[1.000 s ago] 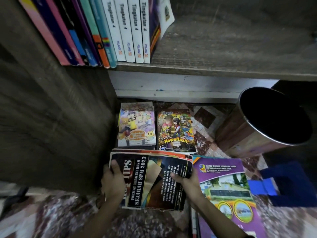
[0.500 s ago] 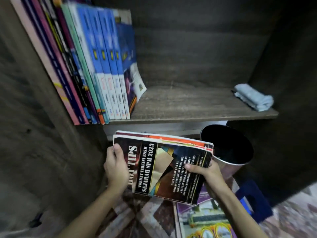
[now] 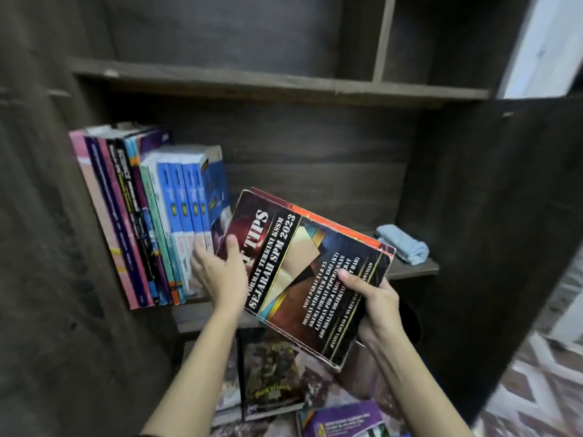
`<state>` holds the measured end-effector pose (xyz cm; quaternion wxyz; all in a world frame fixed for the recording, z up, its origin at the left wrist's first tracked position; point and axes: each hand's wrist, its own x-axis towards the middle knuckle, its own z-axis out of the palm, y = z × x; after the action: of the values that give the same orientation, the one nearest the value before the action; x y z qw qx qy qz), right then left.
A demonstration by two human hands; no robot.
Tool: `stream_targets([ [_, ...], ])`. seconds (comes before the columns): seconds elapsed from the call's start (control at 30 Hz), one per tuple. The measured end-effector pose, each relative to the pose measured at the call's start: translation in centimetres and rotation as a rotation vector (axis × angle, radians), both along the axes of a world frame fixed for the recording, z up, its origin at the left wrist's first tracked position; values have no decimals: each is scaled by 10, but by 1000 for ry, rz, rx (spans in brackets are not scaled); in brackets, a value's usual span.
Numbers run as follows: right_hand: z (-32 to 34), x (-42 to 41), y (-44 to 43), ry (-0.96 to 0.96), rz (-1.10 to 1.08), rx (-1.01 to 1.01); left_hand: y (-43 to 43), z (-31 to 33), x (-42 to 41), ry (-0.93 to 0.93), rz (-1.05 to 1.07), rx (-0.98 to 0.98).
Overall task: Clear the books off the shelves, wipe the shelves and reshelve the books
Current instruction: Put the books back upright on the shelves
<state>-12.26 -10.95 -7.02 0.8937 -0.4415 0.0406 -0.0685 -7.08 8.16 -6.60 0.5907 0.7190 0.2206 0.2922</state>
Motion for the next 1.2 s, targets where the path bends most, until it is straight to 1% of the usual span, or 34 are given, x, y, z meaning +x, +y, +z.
stream_targets([
  [0.07,11,5,2,23,-21,64,-14,-12,-11,63,-44,-208],
  [0.17,24,14,0,56,-75,146,-29,-34,-13,197,-288,-574],
  [0.23,28,22,0,72,-101,206,-36,-39,-10,299,-511,-695],
  [0.27,27,28,0,86,-118,236,-40,-38,-10,309,-620,-721],
  [0.33,22,40,0,123,-153,280,-48,-38,-8,279,-786,-722],
  [0.37,16,48,1,145,-168,302,-50,-40,-4,252,-805,-720],
  [0.47,-1,67,10,221,-183,375,-51,-49,12,177,-714,-757],
  [0.6,-23,84,17,321,-155,424,-52,-63,26,204,-623,-707],
  [0.67,-33,92,19,374,-162,435,-52,-72,34,242,-589,-647],
  [0.73,-45,99,20,425,-178,458,-50,-79,41,272,-564,-535],
  [0.8,-51,97,22,464,-177,429,-52,-82,45,301,-547,-440],
  [0.9,-61,98,18,536,-313,311,-61,-78,44,346,-488,-303],
  [1.0,-70,103,13,590,-413,84,-70,-70,41,361,-436,-227],
  [1.03,-72,102,12,606,-433,-41,-70,-69,42,370,-428,-213],
  [1.1,-72,97,8,602,-467,-390,-69,-70,45,384,-405,-214],
  [1.13,-72,92,5,553,-510,-568,-67,-72,48,383,-403,-219],
  [1.2,-69,84,-6,313,-602,-849,-65,-74,53,366,-401,-257],
])
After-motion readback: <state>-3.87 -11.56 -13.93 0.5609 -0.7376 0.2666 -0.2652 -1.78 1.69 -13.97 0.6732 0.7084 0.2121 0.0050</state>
